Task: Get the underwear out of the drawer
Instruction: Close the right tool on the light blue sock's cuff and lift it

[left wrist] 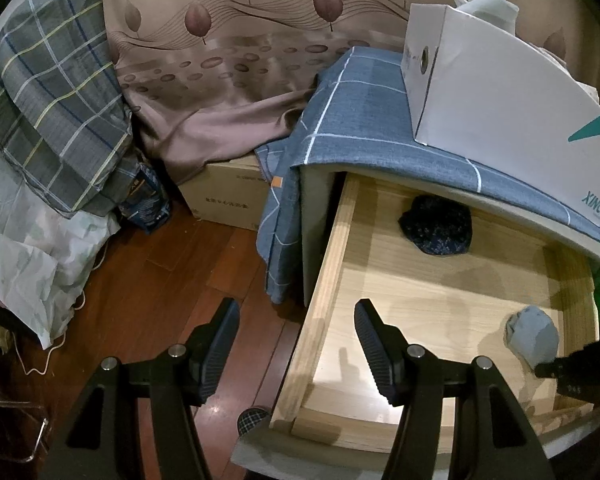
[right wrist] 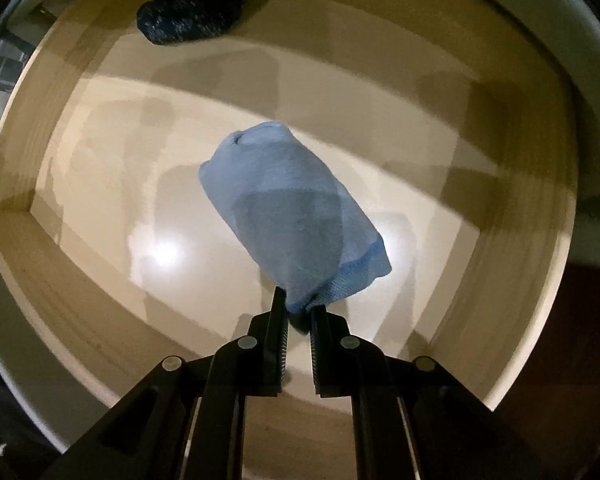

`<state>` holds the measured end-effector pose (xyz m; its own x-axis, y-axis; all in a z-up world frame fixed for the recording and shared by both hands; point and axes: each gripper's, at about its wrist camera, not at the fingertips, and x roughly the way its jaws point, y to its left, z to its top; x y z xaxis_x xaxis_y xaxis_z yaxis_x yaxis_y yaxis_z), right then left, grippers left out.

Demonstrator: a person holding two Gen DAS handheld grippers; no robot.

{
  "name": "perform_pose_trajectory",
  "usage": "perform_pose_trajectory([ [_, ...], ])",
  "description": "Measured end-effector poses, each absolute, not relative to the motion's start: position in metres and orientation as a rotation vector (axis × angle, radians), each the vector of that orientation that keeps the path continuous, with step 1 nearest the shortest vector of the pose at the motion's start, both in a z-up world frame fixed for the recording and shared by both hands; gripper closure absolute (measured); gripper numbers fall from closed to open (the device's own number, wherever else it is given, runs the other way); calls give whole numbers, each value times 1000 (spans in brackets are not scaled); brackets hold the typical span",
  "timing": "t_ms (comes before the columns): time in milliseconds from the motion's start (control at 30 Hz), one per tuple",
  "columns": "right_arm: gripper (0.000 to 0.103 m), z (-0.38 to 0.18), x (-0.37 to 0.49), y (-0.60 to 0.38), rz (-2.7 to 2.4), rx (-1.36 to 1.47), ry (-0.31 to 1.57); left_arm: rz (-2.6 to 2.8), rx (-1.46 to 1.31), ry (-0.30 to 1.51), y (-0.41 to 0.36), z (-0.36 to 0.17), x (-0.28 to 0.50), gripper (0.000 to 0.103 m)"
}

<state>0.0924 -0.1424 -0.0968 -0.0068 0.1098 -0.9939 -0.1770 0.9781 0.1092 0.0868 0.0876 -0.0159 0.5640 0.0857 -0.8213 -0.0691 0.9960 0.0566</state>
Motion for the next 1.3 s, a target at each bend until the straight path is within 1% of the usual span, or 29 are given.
perform_pose_trajectory([
  [167, 94, -97, 80, -151, 215, -1, 1610, 93, 21, 967, 87, -16, 87, 42],
  [367, 89, -94, 77, -157, 202, 41, 1637, 91, 21, 964, 86, -16, 87, 42],
  [433, 84, -90, 78, -170, 203, 46, 1629, 89, 21, 965, 86, -16, 87, 42],
  [567, 66, -75, 71, -165, 202, 42, 1591, 86, 20, 966, 85, -16, 86, 42],
  [633, 62, -65, 71, -164, 211, 16, 1557, 85, 23, 965, 84, -16, 86, 42],
  [667, 57, -62, 67, -163, 216, 0, 1543, 83, 25, 966, 83, -16, 86, 42],
  [700, 49, -60, 72, -162, 218, -23, 1531, 81, 31, 966, 82, -16, 85, 42],
  [733, 47, -61, 79, -159, 218, -45, 1522, 81, 34, 966, 81, -16, 86, 42],
  [933, 46, -79, 111, -144, 214, -152, 1515, 79, 40, 973, 79, -18, 88, 42],
  [967, 45, -84, 116, -141, 205, -169, 1518, 78, 42, 975, 79, -19, 88, 42],
  [1067, 45, -93, 125, -138, 193, -175, 1538, 72, 54, 977, 76, -20, 88, 42],
  [1133, 48, -98, 139, -145, 186, -163, 1558, 70, 66, 977, 73, -21, 87, 42],
  [1200, 60, -104, 143, -149, 174, -157, 1572, 68, 77, 977, 71, -22, 88, 42],
  [1300, 63, -108, 153, -145, 167, -133, 1585, 61, 91, 981, 67, -24, 88, 42],
])
